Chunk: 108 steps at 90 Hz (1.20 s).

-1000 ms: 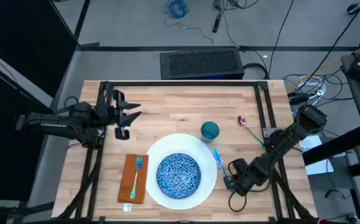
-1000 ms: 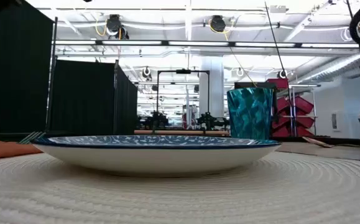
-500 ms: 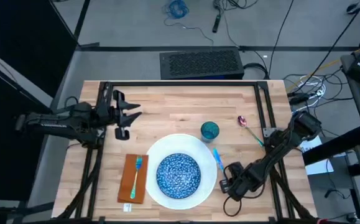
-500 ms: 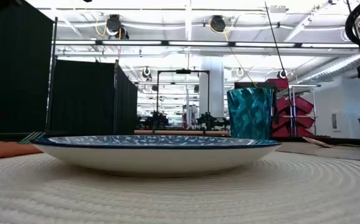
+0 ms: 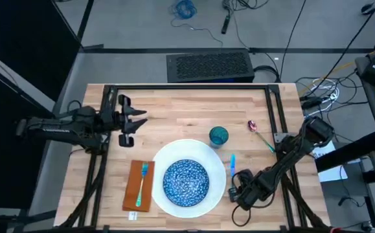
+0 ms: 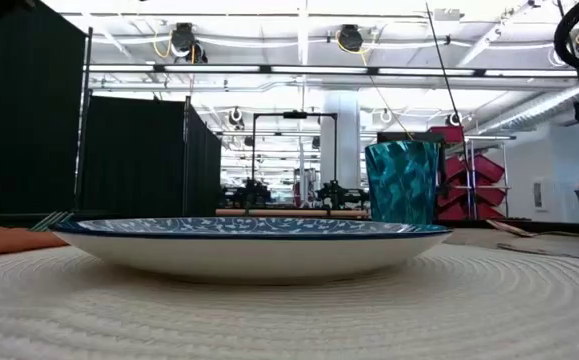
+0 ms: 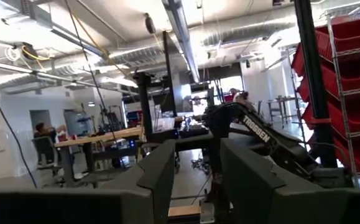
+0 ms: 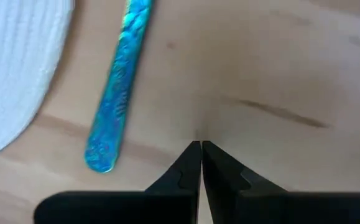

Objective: Set table place
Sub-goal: Move the blue table knife to the right of the white tablemat

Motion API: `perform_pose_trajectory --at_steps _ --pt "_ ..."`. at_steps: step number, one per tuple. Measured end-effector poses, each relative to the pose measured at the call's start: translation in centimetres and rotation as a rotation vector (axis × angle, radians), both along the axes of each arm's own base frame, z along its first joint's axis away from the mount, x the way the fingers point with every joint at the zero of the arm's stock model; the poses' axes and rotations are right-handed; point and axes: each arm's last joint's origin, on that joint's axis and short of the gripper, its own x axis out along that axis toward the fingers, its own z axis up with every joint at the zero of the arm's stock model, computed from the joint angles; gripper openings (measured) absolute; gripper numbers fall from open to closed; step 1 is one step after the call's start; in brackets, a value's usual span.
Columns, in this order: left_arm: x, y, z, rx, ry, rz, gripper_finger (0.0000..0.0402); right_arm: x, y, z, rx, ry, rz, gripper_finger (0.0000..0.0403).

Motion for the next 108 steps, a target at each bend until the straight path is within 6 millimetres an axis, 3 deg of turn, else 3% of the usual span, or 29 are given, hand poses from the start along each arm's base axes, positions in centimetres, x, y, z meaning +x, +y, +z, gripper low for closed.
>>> perform_pose_trajectory --at_steps 75,108 --pt "0.0 0.0 0.0 0.001 0.000 -0.001 0.0116 3.5 -0.2 2.1 0.033 -0.277 0.071 0.0000" --pt "0.0 0.0 0.0 0.008 0.001 0.002 0.0116 4.4 0.6 0.0 0.045 -0.269 0.076 0.0000"
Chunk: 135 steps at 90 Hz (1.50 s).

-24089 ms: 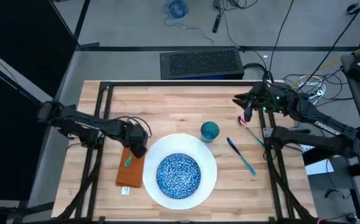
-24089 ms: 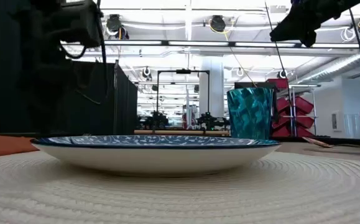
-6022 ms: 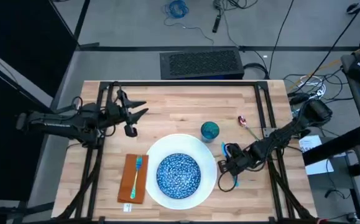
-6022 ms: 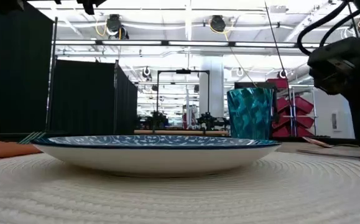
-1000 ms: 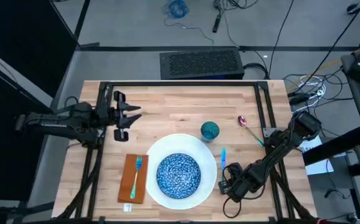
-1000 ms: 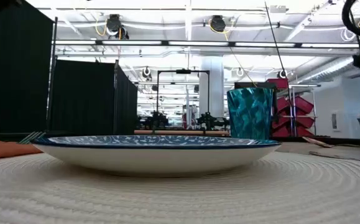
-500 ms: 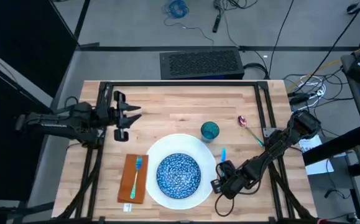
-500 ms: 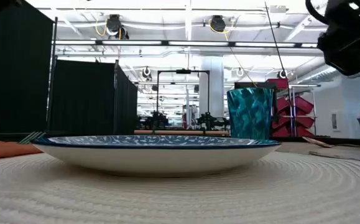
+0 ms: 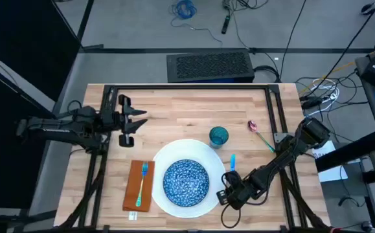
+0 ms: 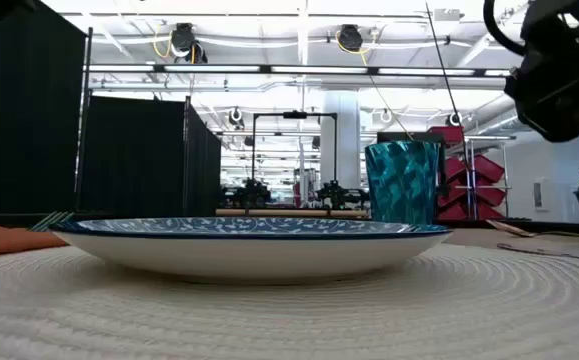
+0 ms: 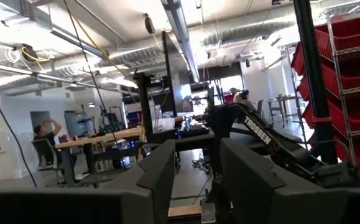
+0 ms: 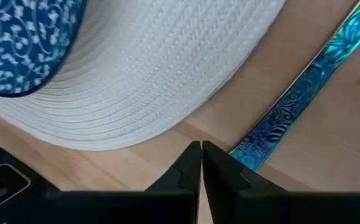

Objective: Set table place
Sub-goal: Move the blue table knife to the right of the white tablemat

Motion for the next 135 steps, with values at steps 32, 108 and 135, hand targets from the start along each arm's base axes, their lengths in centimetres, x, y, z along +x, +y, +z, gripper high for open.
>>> perform_pose_trajectory --at_steps 32,108,135 --pt "0.00 0.00 0.00 0.000 0.000 0.000 0.0116 -0.10 0.02 -0.18 0.009 0.026 0.010 0.0000" --pt "-0.01 0.00 0.00 0.000 0.000 -0.001 0.0116 -0.10 0.01 -0.56 -0.003 0.040 0.010 0.0000" --pt "-0.01 0.00 0.01 0.000 0.000 -0.001 0.0116 -0.18 0.03 -0.58 0.008 0.055 0.025 0.0000"
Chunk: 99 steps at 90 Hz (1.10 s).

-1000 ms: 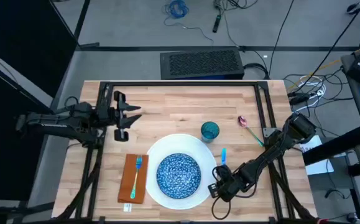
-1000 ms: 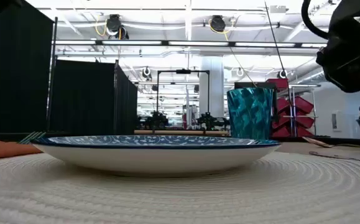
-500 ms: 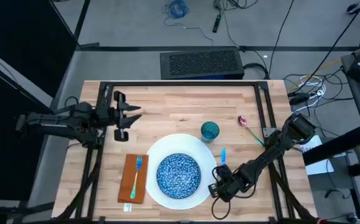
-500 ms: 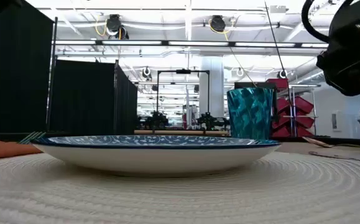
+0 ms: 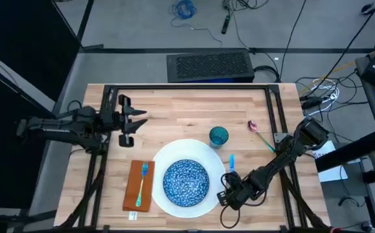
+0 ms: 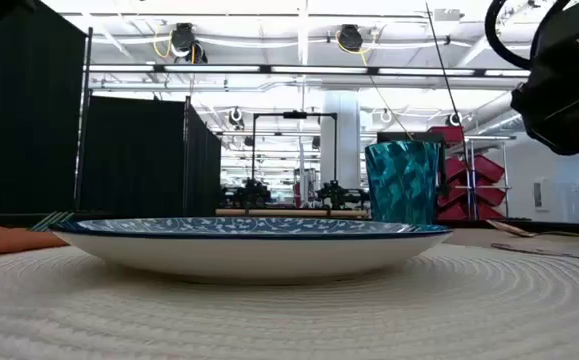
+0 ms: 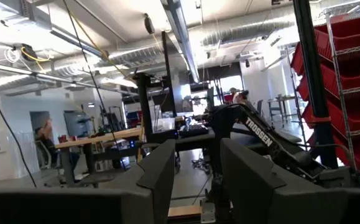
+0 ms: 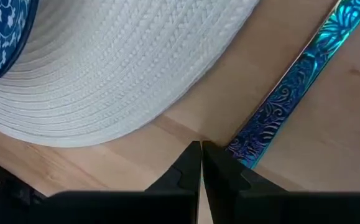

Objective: Set table place
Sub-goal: Move the blue table knife to the right of the white tablemat

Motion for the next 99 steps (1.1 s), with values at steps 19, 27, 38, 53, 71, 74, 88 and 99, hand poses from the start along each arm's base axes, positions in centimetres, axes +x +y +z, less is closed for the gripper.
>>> perform_pose_trajectory --at_steps 19,27,38,53,71,74,88,99 --pt "0.0 0.0 0.0 0.000 0.000 0.000 0.0116 0.0 0.0 0.0 0.003 0.005 0.006 0.0000" --pt "0.0 0.0 0.0 0.000 0.000 0.000 0.0116 0.0 0.0 0.0 0.002 0.004 0.010 0.0000" --pt "0.0 0.0 0.0 0.000 0.000 0.000 0.0116 0.0 0.0 0.0 0.001 0.003 0.015 0.0000" --pt "0.0 0.0 0.0 0.000 0.000 0.000 0.0116 0.0 0.0 0.0 0.004 0.005 0.022 0.0000" --pt "0.0 0.0 0.0 0.000 0.000 0.000 0.0116 -0.1 0.1 0.0 0.015 0.014 0.030 0.0000" --pt "0.0 0.0 0.0 0.000 0.000 -0.001 0.0116 -0.1 0.1 0.0 0.014 0.014 0.032 0.0000" --pt "0.0 0.0 0.0 0.000 0.000 0.000 0.0116 0.0 0.0 0.0 0.000 0.000 0.037 0.0000" --pt "0.0 0.0 0.0 0.000 0.000 0.000 0.0116 0.4 -0.8 1.3 -0.024 -0.066 0.043 0.0000"
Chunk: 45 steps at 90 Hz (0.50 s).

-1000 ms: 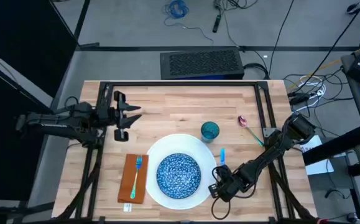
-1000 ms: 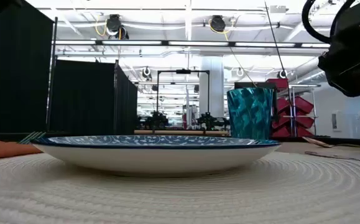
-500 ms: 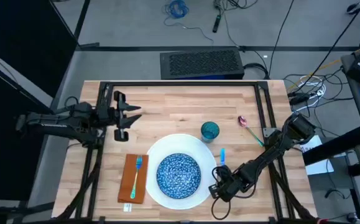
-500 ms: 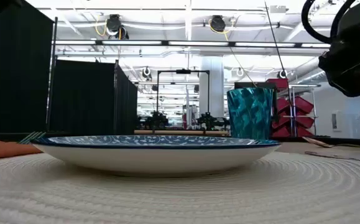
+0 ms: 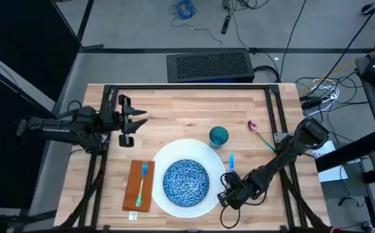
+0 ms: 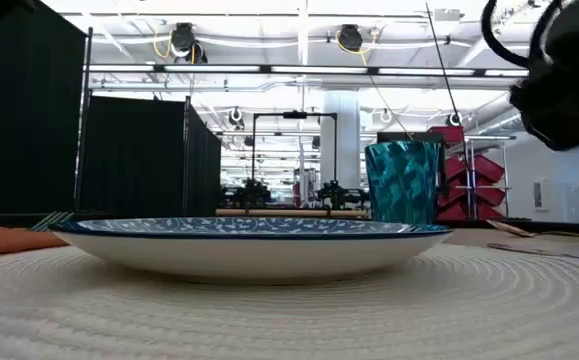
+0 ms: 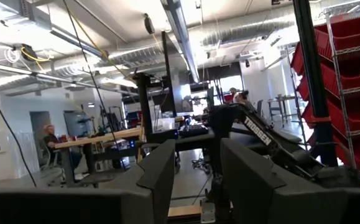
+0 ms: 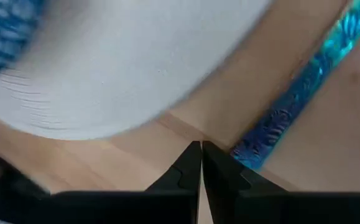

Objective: Set table place
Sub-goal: Move the blue table knife to the right of the white tablemat

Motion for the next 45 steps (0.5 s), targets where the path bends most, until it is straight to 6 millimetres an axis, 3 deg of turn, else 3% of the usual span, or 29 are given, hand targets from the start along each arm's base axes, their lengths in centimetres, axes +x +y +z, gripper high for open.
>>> perform_pose_trajectory --at_steps 19,30,45 --pt "0.0 0.0 0.0 0.000 0.000 0.000 0.0116 -1.4 -3.0 4.1 -0.176 -0.089 -0.030 0.0001" --pt "0.0 0.0 0.0 0.000 0.002 0.000 0.0116 -4.2 -5.1 5.6 -0.305 0.062 -0.031 0.0019" --pt "0.0 0.0 0.0 0.000 0.002 0.000 0.0116 -7.0 -8.3 7.1 -0.448 0.249 -0.068 0.0080"
